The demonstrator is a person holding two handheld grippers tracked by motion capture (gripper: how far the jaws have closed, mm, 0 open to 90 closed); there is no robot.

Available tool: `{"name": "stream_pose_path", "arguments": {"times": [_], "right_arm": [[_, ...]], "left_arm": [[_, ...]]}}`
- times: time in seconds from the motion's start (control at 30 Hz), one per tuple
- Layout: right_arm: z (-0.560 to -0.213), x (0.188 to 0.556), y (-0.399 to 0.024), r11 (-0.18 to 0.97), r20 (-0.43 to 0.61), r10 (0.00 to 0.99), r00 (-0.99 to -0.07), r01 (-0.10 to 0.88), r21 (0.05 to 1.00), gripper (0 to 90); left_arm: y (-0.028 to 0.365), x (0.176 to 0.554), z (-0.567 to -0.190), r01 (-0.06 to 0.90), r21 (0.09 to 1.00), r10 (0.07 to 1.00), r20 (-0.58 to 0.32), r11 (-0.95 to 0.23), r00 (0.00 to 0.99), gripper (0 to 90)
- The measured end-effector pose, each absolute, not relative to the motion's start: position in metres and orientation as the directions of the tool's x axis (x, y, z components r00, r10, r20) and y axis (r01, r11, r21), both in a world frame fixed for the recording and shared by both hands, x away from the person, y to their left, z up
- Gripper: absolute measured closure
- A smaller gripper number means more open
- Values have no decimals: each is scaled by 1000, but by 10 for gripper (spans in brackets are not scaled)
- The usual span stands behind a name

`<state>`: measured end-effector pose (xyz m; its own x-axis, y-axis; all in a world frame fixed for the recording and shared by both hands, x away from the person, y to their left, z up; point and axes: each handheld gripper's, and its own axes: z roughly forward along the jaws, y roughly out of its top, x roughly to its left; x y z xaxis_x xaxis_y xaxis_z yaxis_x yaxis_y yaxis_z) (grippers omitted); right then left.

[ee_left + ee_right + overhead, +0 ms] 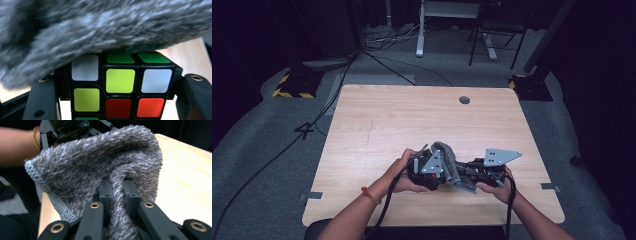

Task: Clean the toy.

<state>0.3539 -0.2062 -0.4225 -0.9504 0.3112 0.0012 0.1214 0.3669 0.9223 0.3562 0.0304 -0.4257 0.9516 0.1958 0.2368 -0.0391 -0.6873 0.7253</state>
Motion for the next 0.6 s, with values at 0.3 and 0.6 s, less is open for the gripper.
{"name": "stream_pose_path", "arguments": {"times": [0.3, 0.6], "right_arm": [[-423, 356, -201, 459, -78, 373, -925, 111, 882, 804], [-439, 367, -209, 394, 62, 335, -940, 200, 897, 804]], "left_arm": [[36, 359, -421, -24, 738, 219, 230, -674, 948, 334], [46, 358, -412, -30, 823, 225, 190, -568, 955, 332]]}}
